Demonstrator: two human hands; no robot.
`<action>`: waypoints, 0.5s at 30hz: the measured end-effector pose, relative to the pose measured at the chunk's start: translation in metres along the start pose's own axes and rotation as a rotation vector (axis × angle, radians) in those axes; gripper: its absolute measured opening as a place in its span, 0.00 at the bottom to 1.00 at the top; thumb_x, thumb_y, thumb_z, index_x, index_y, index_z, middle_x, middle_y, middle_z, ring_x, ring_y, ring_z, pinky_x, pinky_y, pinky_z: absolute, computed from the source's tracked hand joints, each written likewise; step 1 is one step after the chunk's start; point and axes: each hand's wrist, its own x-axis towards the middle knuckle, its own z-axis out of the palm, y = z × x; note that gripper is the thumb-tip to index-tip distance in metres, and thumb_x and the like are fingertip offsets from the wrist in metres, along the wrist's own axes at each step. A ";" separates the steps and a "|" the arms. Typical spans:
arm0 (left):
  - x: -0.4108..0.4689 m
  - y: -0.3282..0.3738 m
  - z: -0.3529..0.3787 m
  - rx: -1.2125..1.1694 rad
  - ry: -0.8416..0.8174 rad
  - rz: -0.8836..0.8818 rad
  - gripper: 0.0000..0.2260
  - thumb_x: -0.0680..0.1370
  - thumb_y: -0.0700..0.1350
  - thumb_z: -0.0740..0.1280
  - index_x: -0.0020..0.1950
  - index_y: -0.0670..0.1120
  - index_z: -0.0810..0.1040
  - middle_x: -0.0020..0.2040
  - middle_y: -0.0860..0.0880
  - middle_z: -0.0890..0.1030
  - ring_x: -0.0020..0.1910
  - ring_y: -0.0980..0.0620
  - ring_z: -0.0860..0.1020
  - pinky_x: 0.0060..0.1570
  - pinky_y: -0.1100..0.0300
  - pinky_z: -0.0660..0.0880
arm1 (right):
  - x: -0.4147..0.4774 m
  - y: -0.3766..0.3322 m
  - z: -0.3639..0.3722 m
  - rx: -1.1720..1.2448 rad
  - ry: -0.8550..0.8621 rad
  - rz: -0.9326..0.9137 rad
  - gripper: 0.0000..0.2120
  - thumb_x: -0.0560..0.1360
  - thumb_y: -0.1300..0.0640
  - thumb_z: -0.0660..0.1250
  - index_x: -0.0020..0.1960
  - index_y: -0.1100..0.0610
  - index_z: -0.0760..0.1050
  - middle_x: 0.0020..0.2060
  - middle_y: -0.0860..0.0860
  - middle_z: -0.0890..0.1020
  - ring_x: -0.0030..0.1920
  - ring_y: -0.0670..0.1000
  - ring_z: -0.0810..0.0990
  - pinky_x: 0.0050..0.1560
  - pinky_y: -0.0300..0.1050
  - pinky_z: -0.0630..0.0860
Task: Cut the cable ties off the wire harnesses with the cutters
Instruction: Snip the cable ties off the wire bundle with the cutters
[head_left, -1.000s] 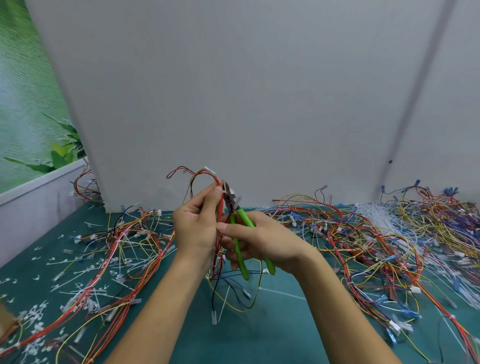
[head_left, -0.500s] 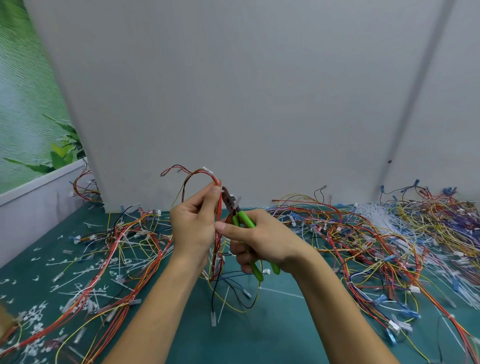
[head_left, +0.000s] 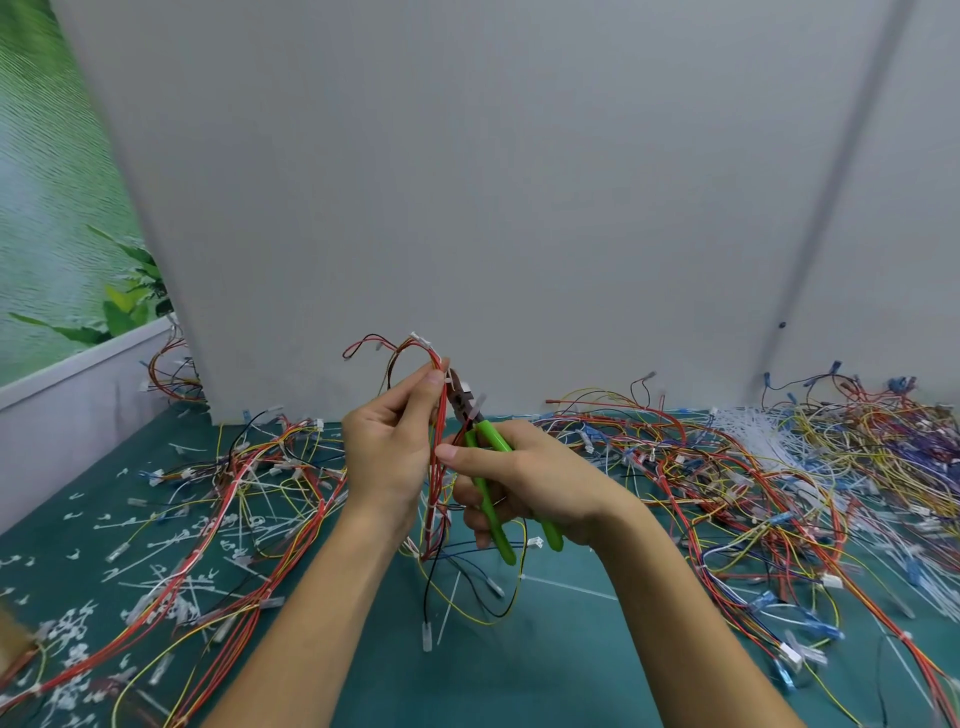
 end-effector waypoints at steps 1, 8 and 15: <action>-0.001 0.000 0.000 0.018 -0.002 0.015 0.14 0.68 0.59 0.75 0.51 0.56 0.88 0.54 0.48 0.87 0.57 0.51 0.84 0.59 0.52 0.79 | 0.000 -0.001 0.000 -0.010 0.000 0.001 0.11 0.83 0.52 0.67 0.47 0.58 0.73 0.35 0.56 0.74 0.34 0.55 0.76 0.40 0.52 0.82; -0.002 0.000 0.000 0.065 -0.012 0.117 0.12 0.71 0.59 0.73 0.51 0.58 0.87 0.52 0.53 0.87 0.55 0.56 0.84 0.49 0.66 0.79 | 0.002 0.002 0.004 -0.077 0.102 -0.012 0.14 0.84 0.52 0.66 0.43 0.58 0.70 0.30 0.53 0.69 0.28 0.53 0.71 0.30 0.47 0.76; -0.001 0.001 -0.001 0.069 -0.017 0.135 0.12 0.71 0.59 0.73 0.51 0.57 0.87 0.50 0.53 0.87 0.50 0.59 0.84 0.47 0.68 0.78 | 0.003 0.003 0.003 -0.003 0.104 0.004 0.14 0.82 0.52 0.68 0.41 0.57 0.72 0.29 0.52 0.70 0.26 0.52 0.71 0.29 0.46 0.75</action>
